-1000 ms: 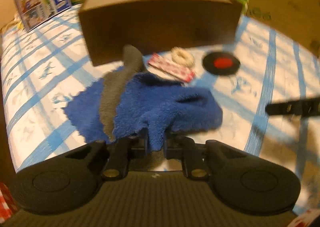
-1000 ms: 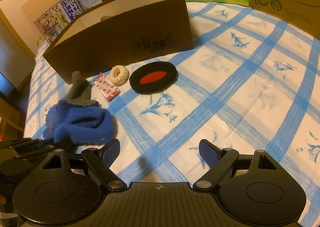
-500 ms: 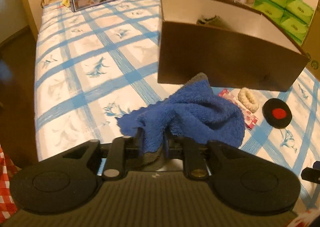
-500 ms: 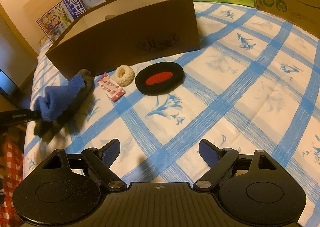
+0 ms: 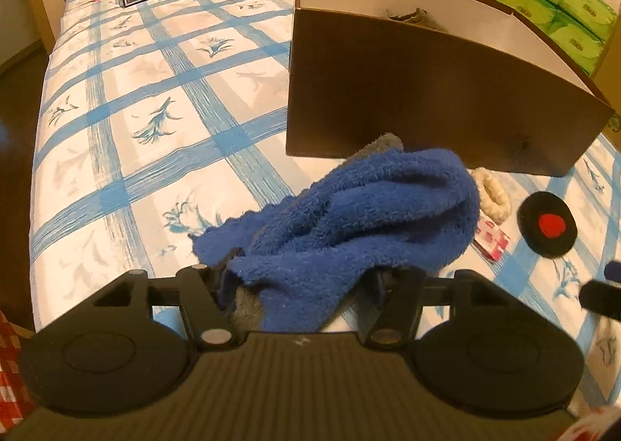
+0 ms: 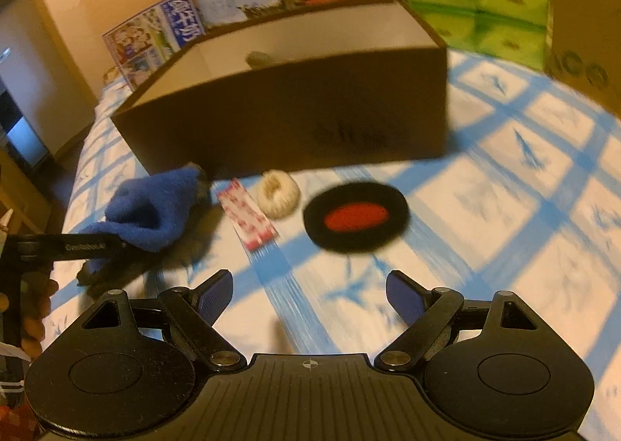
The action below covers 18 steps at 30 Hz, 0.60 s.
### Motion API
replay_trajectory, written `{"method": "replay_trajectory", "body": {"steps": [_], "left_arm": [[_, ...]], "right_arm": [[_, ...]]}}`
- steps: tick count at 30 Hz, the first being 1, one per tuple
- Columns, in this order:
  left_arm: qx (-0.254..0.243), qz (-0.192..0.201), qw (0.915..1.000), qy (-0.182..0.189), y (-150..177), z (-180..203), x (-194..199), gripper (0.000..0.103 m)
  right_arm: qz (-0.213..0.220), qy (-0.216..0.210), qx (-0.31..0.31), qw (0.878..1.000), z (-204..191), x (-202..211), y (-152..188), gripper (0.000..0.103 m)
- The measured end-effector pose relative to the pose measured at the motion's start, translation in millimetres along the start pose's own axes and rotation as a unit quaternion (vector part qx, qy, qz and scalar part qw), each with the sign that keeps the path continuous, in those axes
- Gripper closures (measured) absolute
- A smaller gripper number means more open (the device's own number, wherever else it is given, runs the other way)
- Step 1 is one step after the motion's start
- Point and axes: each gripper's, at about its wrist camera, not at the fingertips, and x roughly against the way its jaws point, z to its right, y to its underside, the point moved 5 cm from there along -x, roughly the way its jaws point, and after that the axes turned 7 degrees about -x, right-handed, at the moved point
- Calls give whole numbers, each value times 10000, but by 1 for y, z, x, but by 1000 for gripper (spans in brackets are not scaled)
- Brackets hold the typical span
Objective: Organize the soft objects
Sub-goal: 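Grasp the cream scrunchie with the right tool while the left tool lifts the towel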
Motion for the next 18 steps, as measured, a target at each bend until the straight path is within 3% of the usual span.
{"method": "replay_trajectory", "body": {"steps": [4, 7, 8, 9, 10, 12, 18], "left_arm": [[-42, 42, 10000, 7, -6, 2, -10, 46], [-78, 118, 9999, 10, -10, 5, -13, 58], [-79, 137, 9999, 53, -11, 6, -14, 67], [-68, 155, 9998, 96, -13, 6, -14, 73], [-62, 178, 9998, 111, -14, 6, -14, 76], [-84, 206, 9997, 106, -16, 8, -14, 79], [-23, 210, 9997, 159, -16, 5, -16, 79]], "right_arm": [[182, -137, 267, 9994, -8, -16, -13, 17], [299, -188, 511, 9981, -15, -30, -24, 18], [313, -179, 596, 9976, -17, -35, -26, 18], [308, -183, 663, 9972, -19, -40, -29, 22], [307, -225, 725, 9966, -21, -46, -31, 36], [210, -225, 786, 9964, -24, -58, -34, 44], [15, -276, 835, 9961, -26, -89, -41, 51]]}}
